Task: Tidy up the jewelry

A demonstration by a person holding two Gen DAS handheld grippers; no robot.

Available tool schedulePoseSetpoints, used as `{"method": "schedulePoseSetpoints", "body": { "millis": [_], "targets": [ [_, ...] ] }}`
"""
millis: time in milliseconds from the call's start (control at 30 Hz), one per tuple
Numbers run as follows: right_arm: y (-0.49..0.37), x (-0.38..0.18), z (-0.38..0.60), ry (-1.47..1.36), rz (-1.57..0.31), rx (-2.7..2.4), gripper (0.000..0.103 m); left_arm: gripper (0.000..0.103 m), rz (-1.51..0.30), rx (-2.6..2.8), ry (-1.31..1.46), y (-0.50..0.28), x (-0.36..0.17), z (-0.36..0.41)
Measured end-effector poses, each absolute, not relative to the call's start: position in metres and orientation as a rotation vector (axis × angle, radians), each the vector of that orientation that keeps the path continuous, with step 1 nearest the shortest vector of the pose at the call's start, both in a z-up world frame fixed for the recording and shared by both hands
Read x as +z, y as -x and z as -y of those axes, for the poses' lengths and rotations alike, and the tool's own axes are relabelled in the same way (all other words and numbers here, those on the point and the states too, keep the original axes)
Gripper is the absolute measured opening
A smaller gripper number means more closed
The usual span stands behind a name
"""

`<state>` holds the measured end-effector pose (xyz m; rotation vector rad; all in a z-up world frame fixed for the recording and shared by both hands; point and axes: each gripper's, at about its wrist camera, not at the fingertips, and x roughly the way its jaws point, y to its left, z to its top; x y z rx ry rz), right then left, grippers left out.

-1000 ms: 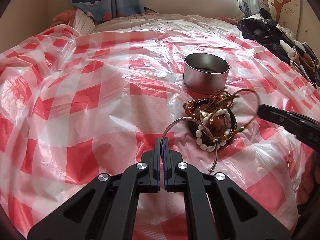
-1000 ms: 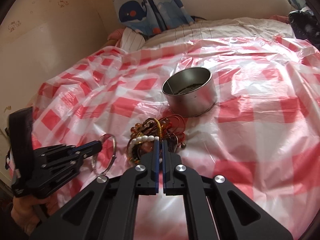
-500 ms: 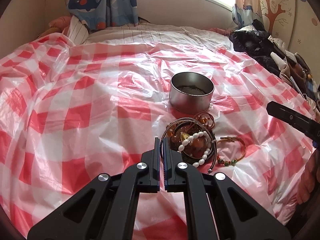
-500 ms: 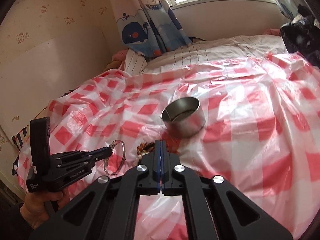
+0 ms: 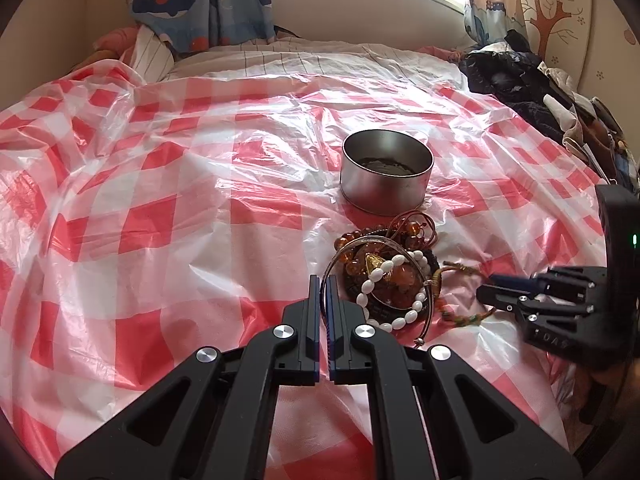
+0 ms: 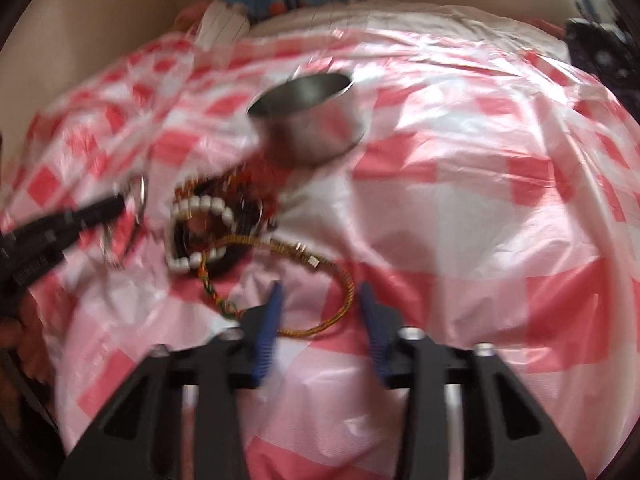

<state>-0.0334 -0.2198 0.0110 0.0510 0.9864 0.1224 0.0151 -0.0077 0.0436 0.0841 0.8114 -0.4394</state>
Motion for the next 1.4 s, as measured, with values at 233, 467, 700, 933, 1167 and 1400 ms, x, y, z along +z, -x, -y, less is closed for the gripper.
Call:
{"method": "schedulePoseSetpoints", "body": {
  "millis": [233,467,700,933,1167,1400],
  "targets": [
    [0.049,0.050,0.240,-0.223,-0.834,0.187,0.004,0.002,-0.795,-0.459,-0.062,-0.014,0.054,0.009],
    [0.036,0.092,0.252,-0.317,-0.688,0.218,0.004,0.002,-0.762,-0.476,-0.057,-0.036,0.073,0.031],
    [-0.010,0.120,0.256,-0.344,-0.600,0.250,0.004,0.002,-0.742,-0.487,-0.042,-0.082,0.086,0.070],
    [-0.063,0.112,0.254,-0.300,-0.607,0.227,0.004,0.003,-0.822,-0.498,-0.087,-0.137,0.066,0.113],
    [-0.095,0.074,0.256,-0.377,-0.704,0.279,0.004,0.008,-0.839,-0.473,-0.096,-0.143,0.057,0.101],
    [-0.096,0.050,0.243,-0.285,-0.812,0.202,0.036,0.010,-0.835,-0.448,-0.092,-0.115,0.075,0.064]
  ]
}}
